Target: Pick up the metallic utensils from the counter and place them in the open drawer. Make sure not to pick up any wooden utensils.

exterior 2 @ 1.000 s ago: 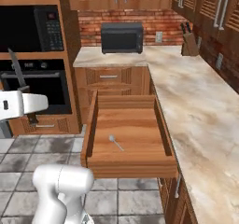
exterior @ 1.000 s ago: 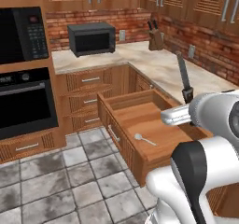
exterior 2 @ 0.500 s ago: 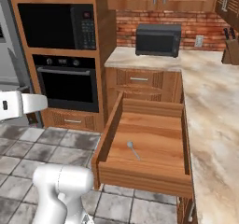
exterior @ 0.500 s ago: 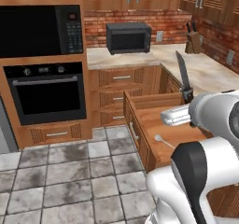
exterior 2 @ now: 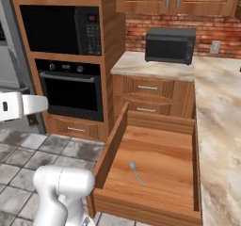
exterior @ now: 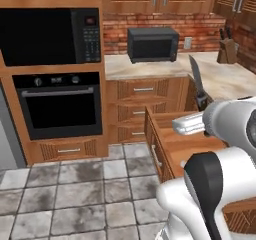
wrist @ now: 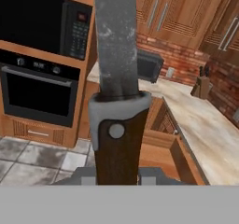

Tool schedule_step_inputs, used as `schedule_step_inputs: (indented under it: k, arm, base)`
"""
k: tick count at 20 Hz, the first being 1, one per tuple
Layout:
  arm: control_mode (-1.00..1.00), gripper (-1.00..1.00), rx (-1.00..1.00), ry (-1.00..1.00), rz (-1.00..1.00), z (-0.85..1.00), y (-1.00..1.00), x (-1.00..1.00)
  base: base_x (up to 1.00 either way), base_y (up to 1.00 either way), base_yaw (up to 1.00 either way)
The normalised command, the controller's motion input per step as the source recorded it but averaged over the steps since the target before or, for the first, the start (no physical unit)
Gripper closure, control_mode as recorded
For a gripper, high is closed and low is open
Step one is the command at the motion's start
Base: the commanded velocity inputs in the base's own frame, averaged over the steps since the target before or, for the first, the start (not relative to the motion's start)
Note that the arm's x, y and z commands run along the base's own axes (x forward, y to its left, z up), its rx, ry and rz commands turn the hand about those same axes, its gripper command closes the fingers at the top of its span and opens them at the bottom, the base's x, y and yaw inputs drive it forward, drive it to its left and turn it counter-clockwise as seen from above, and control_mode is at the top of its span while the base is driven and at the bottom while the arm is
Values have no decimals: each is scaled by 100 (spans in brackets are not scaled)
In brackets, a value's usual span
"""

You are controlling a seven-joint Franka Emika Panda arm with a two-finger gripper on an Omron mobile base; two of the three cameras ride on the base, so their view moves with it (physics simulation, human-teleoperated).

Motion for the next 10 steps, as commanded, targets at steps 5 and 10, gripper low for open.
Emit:
schedule_step_inputs:
  k: [5,10]
  arm:
    - [100,100,0,0,0,0,0,0]
    - [100,100,0,0,0,0,0,0]
  base:
    - [-9,-61,3]
    - [-55,-52,0]
